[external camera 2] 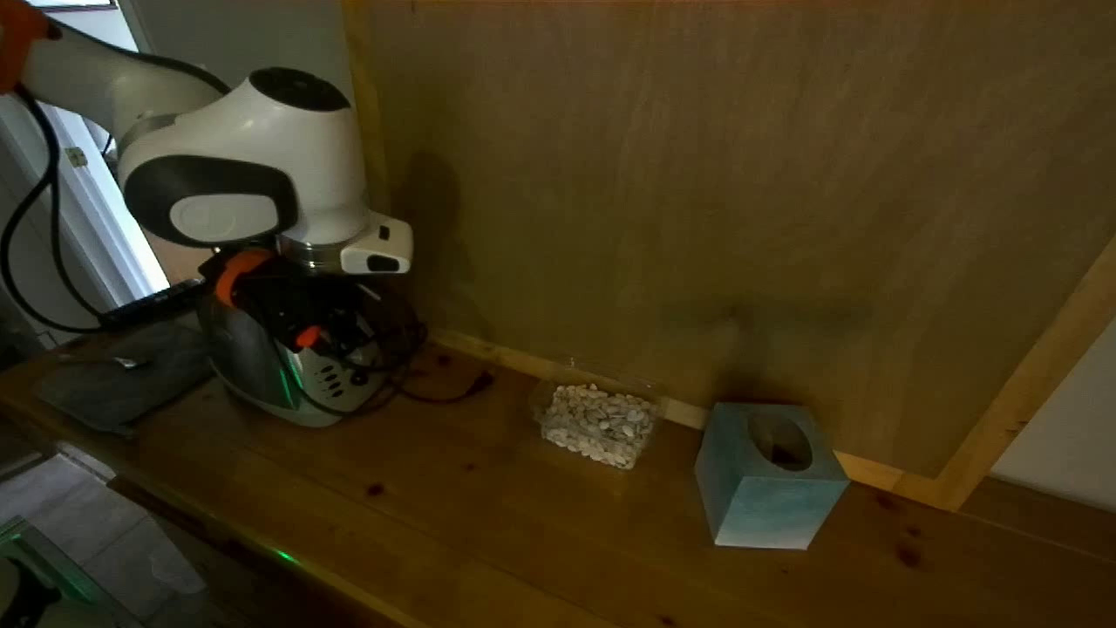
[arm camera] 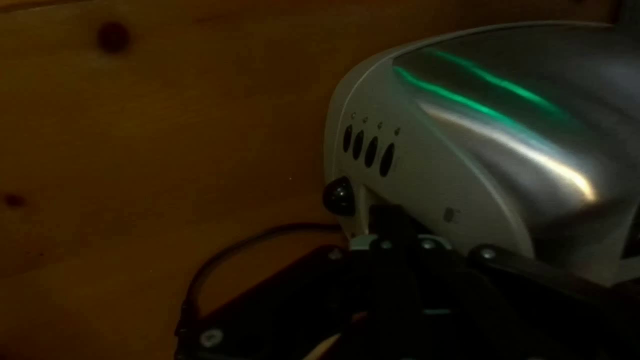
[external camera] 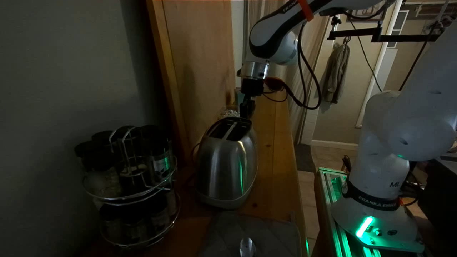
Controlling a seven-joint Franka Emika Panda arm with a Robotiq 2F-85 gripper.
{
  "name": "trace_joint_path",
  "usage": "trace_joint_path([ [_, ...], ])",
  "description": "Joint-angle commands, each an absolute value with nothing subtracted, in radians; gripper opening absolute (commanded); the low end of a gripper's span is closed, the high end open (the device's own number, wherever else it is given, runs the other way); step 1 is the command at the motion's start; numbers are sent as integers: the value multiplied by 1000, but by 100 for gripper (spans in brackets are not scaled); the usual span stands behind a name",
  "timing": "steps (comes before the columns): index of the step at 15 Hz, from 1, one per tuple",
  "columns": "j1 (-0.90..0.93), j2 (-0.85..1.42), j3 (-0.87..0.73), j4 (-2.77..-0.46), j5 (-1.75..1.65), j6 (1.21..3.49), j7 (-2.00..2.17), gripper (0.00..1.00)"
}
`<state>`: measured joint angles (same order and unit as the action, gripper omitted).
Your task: Push the lever on the toaster downwards.
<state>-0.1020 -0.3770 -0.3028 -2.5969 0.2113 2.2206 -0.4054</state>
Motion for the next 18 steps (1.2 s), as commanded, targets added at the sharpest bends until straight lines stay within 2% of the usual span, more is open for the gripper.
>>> trace_joint_path([
  [1,-92,-350,-319,-2606,267,2208,-446,0],
  [18,-99,-310,-352,-2599,323,2186,-518,0],
])
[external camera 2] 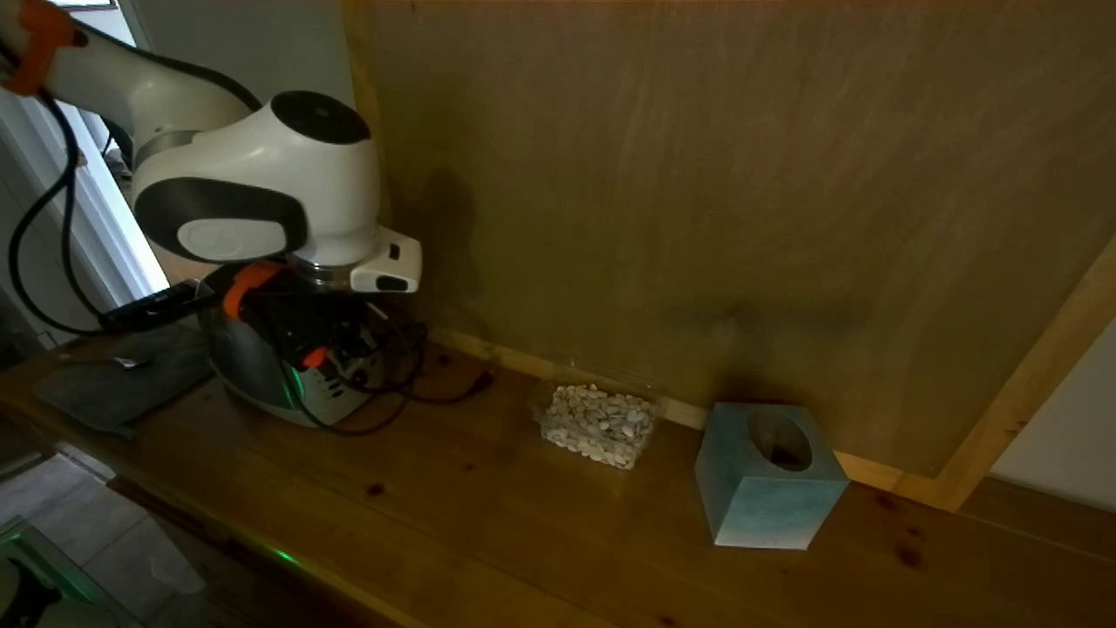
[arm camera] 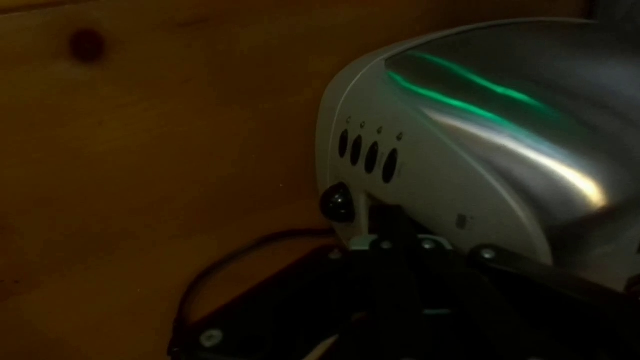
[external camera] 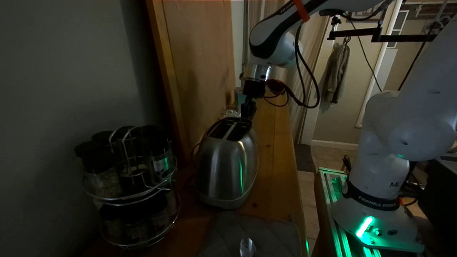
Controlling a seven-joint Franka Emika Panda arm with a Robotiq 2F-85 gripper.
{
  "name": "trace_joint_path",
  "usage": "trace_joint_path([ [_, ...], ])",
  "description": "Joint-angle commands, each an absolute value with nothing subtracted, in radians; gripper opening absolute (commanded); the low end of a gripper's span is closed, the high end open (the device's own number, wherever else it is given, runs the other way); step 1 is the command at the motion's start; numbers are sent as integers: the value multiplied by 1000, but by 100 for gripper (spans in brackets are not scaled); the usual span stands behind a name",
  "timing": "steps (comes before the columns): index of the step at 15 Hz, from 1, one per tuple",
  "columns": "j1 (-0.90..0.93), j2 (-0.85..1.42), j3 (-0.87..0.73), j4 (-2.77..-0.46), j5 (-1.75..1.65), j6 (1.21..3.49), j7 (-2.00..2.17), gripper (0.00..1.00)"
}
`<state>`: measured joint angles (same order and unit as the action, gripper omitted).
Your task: Push the lever on the toaster downwards.
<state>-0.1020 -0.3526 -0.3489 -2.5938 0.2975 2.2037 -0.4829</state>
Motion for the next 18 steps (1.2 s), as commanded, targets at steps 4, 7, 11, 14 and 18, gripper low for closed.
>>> trace_joint_path([
  [4,-99,-308,-350,-2594,324,2182,-520,0],
  [7,-100,-310,-348,-2591,323,2178,-518,0],
  [11,-103,-336,-336,-2585,304,2184,-510,0],
  [14,-106,-355,-320,-2583,279,2194,-507,0],
  [18,-108,-365,-306,-2574,246,2199,-502,0],
])
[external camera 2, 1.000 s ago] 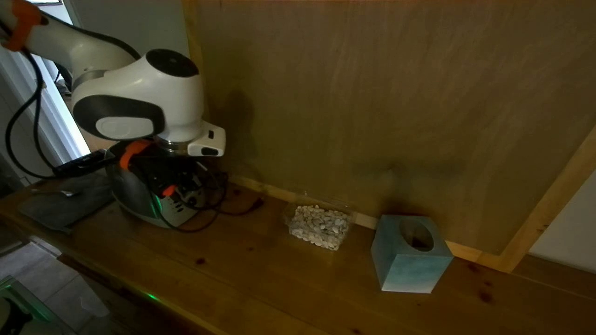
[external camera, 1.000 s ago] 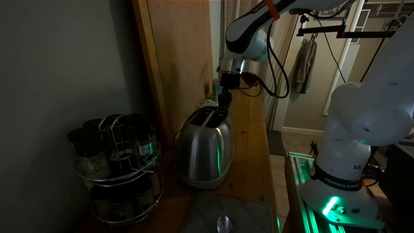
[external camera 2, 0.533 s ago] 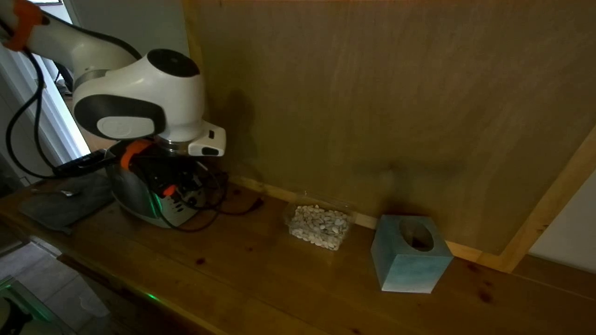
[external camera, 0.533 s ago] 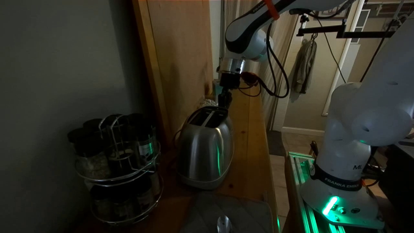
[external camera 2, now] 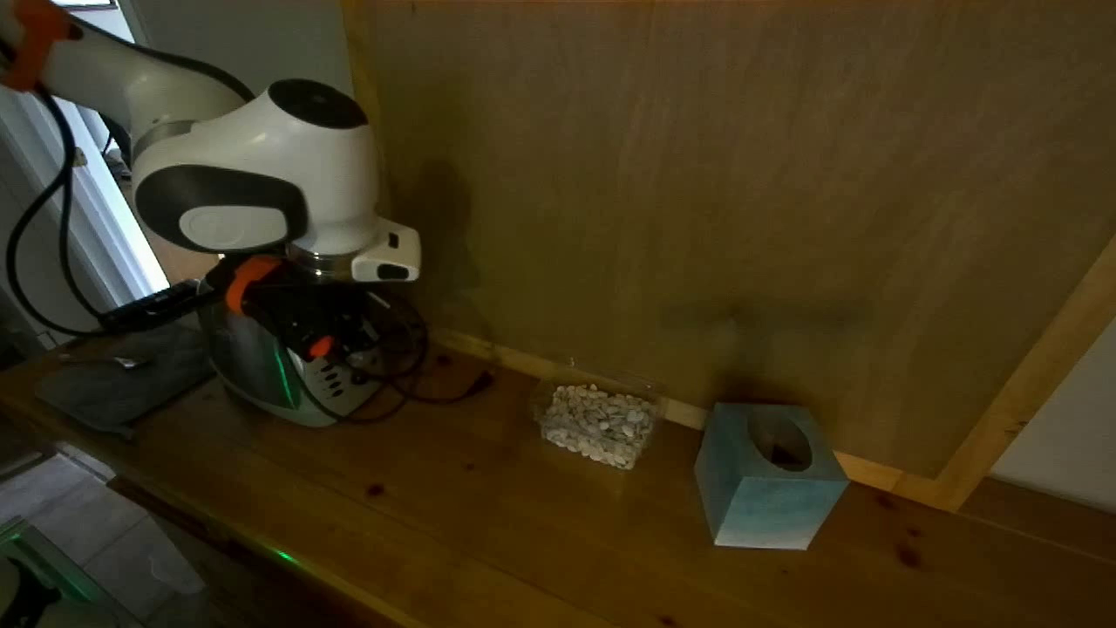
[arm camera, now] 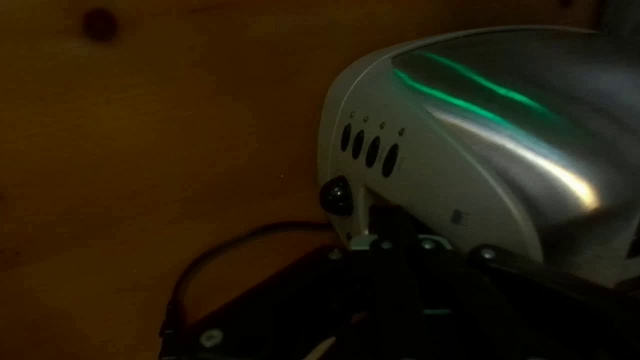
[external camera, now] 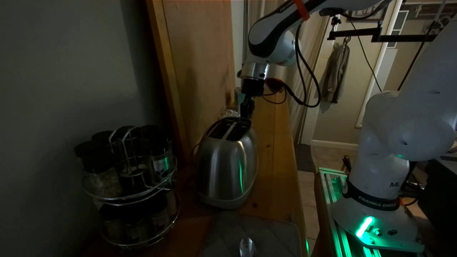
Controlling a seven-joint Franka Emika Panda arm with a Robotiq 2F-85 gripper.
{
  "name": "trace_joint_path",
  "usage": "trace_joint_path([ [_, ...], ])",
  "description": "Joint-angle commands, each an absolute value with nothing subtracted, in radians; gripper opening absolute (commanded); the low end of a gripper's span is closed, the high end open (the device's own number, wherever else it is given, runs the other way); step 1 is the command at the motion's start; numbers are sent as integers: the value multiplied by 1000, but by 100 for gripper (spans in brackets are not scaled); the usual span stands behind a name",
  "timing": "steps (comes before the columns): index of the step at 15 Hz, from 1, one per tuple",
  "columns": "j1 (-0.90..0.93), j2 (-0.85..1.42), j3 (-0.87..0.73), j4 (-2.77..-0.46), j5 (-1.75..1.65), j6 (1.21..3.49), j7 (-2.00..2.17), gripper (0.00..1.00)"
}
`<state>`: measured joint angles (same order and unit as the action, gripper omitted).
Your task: Push the lever on the toaster downwards.
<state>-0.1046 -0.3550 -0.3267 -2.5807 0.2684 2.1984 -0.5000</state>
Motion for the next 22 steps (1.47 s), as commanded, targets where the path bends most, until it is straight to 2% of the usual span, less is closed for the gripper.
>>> trace_joint_path([
  [1,-107,-370,-302,-2573,241,2199,-501,0],
  [18,-101,-444,-247,-2514,140,2205,-474,0],
  [19,-100,-448,-244,-2511,139,2203,-470,26],
  [20,-99,-452,-242,-2508,140,2198,-466,28],
  [22,-102,-461,-234,-2504,138,2184,-442,41],
])
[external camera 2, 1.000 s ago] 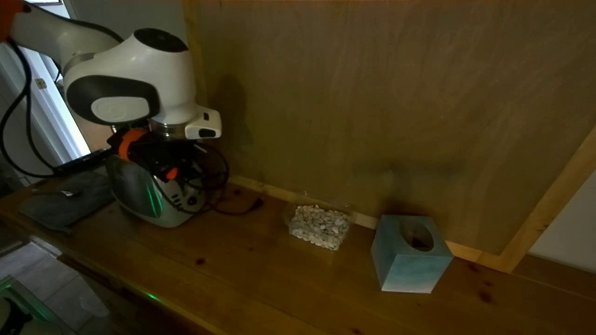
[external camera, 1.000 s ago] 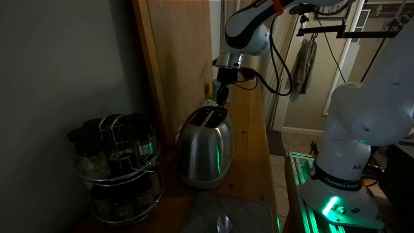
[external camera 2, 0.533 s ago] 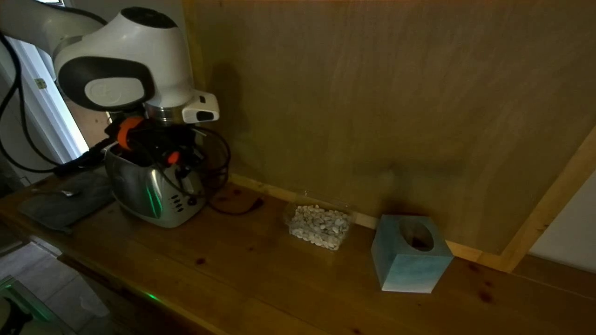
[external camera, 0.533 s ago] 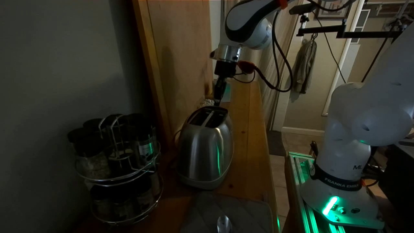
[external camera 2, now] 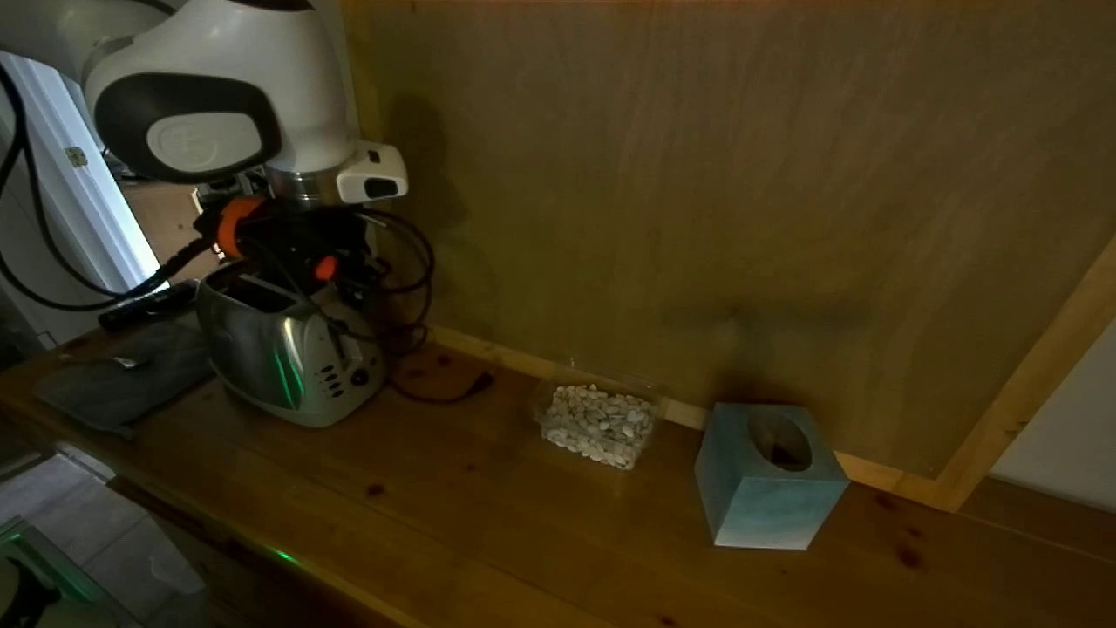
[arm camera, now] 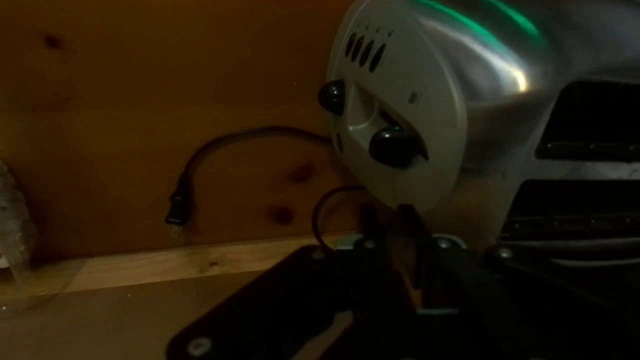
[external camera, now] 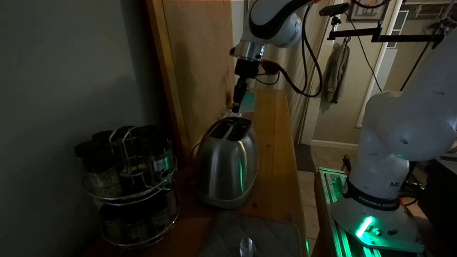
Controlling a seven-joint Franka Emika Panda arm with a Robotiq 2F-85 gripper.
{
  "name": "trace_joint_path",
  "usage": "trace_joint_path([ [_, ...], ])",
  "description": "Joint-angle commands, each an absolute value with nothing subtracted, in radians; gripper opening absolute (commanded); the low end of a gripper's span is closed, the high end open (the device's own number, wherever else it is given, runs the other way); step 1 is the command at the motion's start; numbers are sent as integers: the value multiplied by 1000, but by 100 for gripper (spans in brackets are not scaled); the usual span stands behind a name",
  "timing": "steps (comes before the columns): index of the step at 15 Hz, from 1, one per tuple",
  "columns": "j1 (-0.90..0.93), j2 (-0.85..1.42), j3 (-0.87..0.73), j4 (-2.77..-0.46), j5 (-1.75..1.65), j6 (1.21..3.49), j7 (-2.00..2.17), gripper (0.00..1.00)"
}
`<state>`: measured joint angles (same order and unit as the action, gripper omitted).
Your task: Push the lever on the toaster downwards.
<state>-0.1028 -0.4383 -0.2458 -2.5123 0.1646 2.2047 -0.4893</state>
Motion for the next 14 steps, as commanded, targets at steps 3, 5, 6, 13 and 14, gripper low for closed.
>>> trace_joint_path([
  [3,-122,-477,-203,-2504,94,2162,-357,62],
  [5,-124,-493,-189,-2505,70,2142,-309,76],
  [6,-123,-501,-184,-2504,63,2130,-290,82],
  [13,-121,-565,-135,-2499,15,2051,-177,100],
  [14,-116,-577,-128,-2499,15,2038,-168,100],
])
